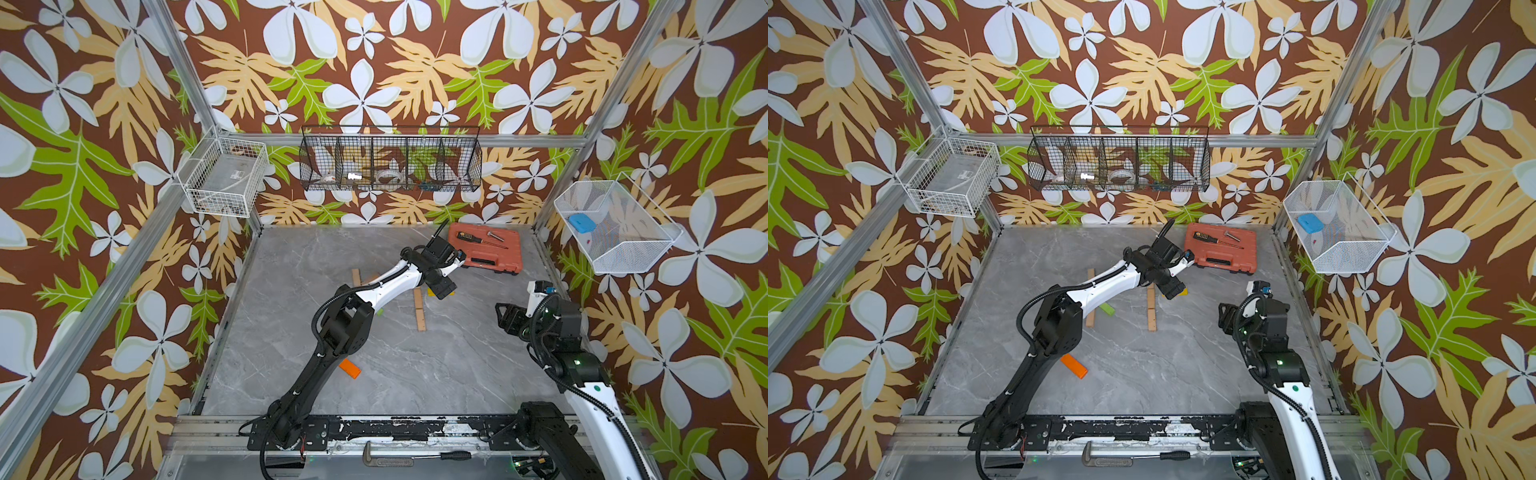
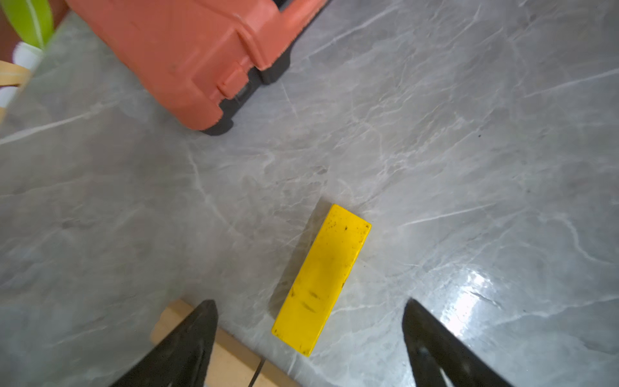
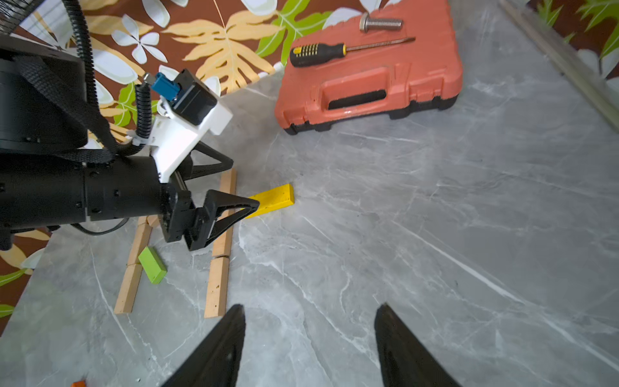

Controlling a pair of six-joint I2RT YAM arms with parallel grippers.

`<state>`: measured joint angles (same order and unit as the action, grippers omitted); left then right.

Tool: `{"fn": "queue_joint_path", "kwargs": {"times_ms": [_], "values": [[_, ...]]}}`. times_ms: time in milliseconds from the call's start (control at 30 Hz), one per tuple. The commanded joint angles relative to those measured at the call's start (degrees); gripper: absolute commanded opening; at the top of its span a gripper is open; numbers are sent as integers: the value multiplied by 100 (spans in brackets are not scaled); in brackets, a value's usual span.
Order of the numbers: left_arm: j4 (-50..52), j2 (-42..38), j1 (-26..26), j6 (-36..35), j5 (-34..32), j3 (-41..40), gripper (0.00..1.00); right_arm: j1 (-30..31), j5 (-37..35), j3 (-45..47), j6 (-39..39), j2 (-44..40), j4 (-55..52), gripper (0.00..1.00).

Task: Assemble the letter k with building blocks
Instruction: Assemble the building block at the center of the board.

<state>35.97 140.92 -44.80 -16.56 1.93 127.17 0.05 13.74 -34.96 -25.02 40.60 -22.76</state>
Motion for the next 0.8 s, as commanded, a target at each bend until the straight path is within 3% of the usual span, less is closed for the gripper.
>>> {"fn": "queue_joint_path", "kwargs": {"times_ms": [0,567,767], "values": [[63,181,-12,-102,52,135,83,8,366,-182,34,206,-31,64],[245,607,-12,-363,-307,247,48,3,332,-309,112,118,-17,65],[284,682,-12,-445,-356,297,44,8,289,-354,98,115,-61,65]]}}
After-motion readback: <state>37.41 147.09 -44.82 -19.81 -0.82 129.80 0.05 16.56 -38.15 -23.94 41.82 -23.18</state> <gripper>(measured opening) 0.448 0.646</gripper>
